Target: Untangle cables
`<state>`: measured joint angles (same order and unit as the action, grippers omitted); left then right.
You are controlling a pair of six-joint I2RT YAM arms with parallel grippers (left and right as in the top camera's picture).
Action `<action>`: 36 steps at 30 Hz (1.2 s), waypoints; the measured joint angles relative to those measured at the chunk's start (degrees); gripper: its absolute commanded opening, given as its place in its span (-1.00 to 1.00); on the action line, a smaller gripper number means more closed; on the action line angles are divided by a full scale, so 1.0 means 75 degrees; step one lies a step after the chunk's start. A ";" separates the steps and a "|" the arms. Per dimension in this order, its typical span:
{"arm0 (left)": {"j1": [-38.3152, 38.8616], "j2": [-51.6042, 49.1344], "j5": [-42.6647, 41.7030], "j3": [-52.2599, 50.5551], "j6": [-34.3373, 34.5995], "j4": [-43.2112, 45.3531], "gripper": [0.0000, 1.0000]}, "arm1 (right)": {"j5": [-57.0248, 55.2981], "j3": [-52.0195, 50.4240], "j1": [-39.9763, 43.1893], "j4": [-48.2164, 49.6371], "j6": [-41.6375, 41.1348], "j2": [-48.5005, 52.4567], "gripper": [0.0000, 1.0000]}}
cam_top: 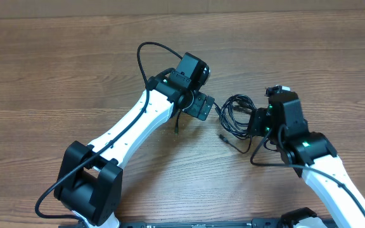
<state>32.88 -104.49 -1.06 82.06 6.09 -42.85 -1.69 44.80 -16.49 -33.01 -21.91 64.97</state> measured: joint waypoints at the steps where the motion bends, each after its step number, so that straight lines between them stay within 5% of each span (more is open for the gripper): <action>1: 0.0000 -0.0003 0.0000 0.0000 0.0000 0.0000 0.99 | 0.0026 0.0000 0.0000 0.0006 0.0087 -0.0134 -0.92; 20: 0.0000 -0.0003 -0.0038 0.0000 0.0012 0.0000 1.00 | 0.0198 0.0000 0.0000 0.0233 0.0527 -0.1614 -0.92; 29: 0.0000 0.0000 -0.1510 0.0000 0.0294 0.0015 0.99 | 0.0201 0.0012 0.0000 0.0224 0.0530 -0.1629 -0.91; 32: 0.0000 0.0000 -0.1804 0.0000 0.0321 -0.0064 0.99 | 0.0163 0.0017 0.0000 0.0050 0.0562 -0.1629 -0.67; 36: 0.0000 0.0000 -0.1982 0.0000 0.0332 -0.0175 0.99 | -0.0152 0.0044 0.0000 -0.0606 0.0586 -0.1376 -0.03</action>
<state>32.88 -104.49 -15.92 82.06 8.58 -44.16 -2.83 45.12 -16.49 -37.56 -17.52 54.65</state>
